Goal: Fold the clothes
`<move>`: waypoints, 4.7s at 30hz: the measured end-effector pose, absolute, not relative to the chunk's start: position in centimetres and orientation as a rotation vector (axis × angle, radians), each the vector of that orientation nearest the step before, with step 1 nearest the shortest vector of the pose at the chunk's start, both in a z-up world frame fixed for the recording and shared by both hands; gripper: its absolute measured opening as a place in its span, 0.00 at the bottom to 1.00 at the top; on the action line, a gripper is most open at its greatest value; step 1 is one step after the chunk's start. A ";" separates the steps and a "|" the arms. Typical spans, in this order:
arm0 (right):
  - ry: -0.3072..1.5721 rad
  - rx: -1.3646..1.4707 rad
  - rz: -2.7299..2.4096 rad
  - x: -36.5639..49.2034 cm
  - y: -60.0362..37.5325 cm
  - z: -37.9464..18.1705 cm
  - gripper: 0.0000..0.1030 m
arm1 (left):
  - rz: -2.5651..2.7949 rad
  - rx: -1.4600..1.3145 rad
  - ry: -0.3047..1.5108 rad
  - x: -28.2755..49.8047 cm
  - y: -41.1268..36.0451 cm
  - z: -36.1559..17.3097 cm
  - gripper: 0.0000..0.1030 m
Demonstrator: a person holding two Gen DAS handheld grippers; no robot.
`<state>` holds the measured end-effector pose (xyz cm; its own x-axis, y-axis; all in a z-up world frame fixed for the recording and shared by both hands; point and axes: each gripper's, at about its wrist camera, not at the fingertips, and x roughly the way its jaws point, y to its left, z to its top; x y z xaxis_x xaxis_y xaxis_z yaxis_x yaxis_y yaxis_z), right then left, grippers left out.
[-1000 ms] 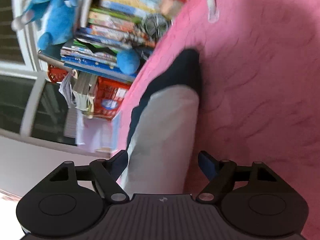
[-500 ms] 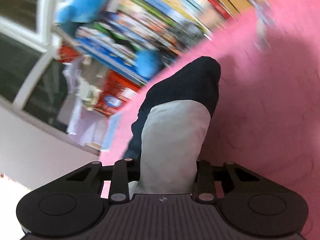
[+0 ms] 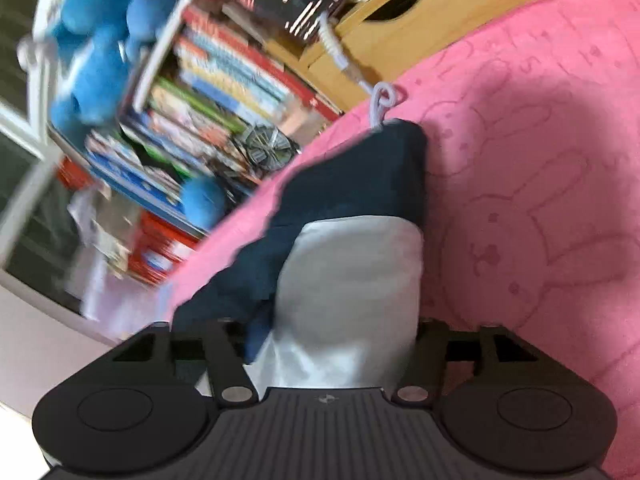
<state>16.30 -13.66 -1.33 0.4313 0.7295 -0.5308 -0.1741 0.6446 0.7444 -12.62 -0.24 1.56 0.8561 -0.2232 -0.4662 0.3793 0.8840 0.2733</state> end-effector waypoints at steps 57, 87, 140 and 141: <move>0.588 -0.265 0.649 -5.0 -5.5 0.1 1.00 | 0.008 0.063 0.615 0.9 18.1 5.3 0.72; 0.657 -0.142 0.395 -13.0 -16.8 -0.1 1.00 | -0.094 0.017 0.644 -12.4 15.8 1.4 0.91; 0.597 -0.271 0.537 -16.1 -13.0 1.3 1.00 | -0.113 0.059 0.744 -14.4 7.8 1.9 1.00; 0.603 -0.265 0.532 -16.0 -13.1 1.2 1.00 | -0.112 0.057 0.746 -14.4 7.8 1.9 1.00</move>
<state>-16.00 -13.06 1.22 0.6951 0.3958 -0.6002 -0.5461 0.8336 -0.0829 -14.42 7.76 1.88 0.7289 -0.0811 -0.6798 0.1218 0.9925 0.0123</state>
